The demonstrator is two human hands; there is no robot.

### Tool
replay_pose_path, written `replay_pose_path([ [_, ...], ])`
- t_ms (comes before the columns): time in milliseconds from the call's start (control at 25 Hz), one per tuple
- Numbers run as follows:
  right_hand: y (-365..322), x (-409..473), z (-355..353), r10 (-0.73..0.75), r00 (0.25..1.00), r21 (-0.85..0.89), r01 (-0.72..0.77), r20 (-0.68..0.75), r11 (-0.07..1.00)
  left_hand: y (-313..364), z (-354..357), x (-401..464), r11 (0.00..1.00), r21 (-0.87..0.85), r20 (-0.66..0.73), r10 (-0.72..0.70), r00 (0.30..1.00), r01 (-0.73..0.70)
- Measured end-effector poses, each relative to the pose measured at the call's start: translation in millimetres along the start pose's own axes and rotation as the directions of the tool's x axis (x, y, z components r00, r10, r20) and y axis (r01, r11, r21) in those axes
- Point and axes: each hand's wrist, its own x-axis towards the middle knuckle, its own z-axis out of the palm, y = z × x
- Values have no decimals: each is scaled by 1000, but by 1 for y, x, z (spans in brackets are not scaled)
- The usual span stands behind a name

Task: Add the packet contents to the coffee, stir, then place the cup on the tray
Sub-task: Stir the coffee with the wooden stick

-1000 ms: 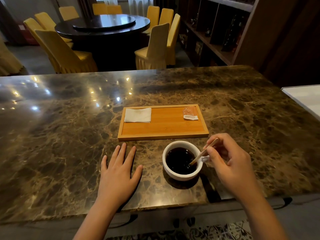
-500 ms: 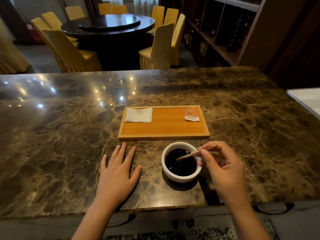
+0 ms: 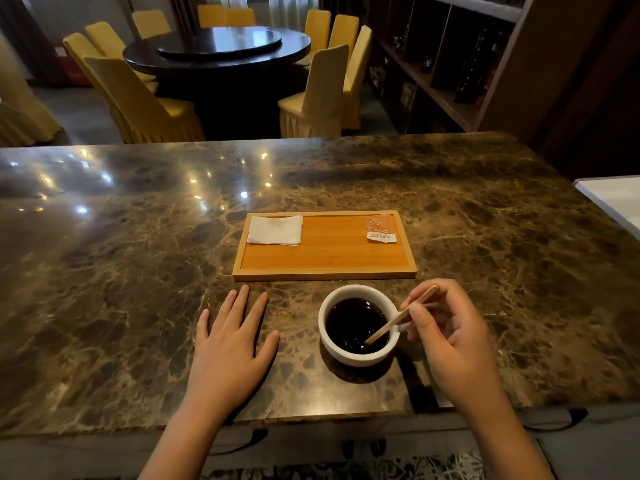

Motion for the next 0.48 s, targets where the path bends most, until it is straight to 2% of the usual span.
replay_pose_path([
  [160, -1, -1, 7, 30, 1000, 106, -30, 6, 994, 0, 0, 0, 1000, 3, 1, 0, 1000, 0],
  [280, 1, -2, 14, -3, 998, 126, 11, -63, 992, 0, 0, 0, 1000, -1, -5, 0, 1000, 0],
  [480, 5, -2, 5, -146, 983, -139, 129, -115, 982, -1, 1, -1, 1000, -4, -7, 2, 1000, -2],
])
